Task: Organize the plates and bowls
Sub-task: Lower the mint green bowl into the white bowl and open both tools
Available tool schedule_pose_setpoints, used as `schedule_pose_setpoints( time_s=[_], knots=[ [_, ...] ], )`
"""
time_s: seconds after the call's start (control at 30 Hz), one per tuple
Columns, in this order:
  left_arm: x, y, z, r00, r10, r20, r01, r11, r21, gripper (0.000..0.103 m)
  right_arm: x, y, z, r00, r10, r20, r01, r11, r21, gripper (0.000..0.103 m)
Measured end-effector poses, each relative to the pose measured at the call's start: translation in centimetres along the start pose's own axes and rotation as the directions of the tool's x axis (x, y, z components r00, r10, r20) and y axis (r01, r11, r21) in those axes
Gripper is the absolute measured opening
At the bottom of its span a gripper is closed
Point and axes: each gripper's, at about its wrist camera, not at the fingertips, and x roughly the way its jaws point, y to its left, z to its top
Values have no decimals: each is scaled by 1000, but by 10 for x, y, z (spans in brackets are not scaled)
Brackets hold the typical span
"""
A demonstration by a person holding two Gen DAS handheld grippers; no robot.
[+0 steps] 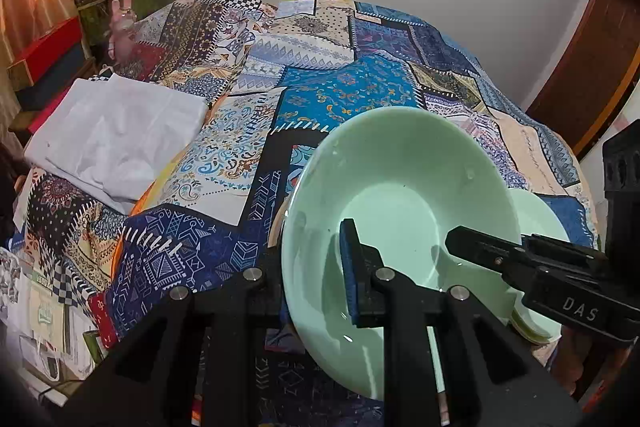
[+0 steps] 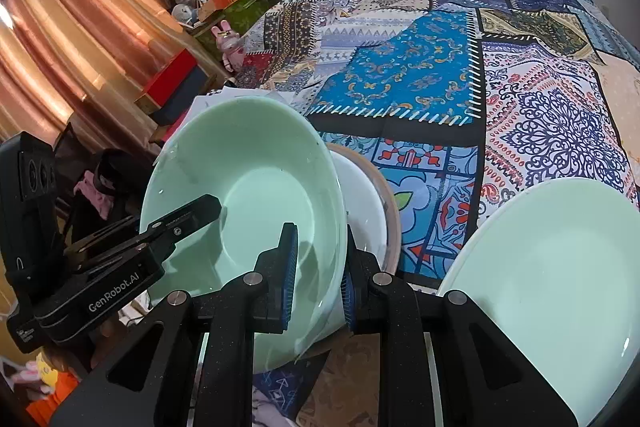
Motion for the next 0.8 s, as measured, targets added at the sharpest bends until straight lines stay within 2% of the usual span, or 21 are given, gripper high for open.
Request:
schedule_pose_setpoints(
  time_s=[0.23,0.4,0.43,0.8],
  knots=[
    [13,1,4,1000,-6,-22,6,1000,-9,20,3,-6,0,1000,-5,-10,5,1000,16,18],
    [15,7,7,999,-36,-27,35,999,-36,20,4,-8,-1,1000,-16,-12,17,1000,13,18],
    [16,7,6,999,-36,-27,35,999,-36,20,3,-8,-1,1000,-8,-14,8,1000,16,20],
    [16,-3,-1,1000,27,-4,-27,999,36,20,0,-5,1,998,-64,4,64,998,-30,21]
  ],
)
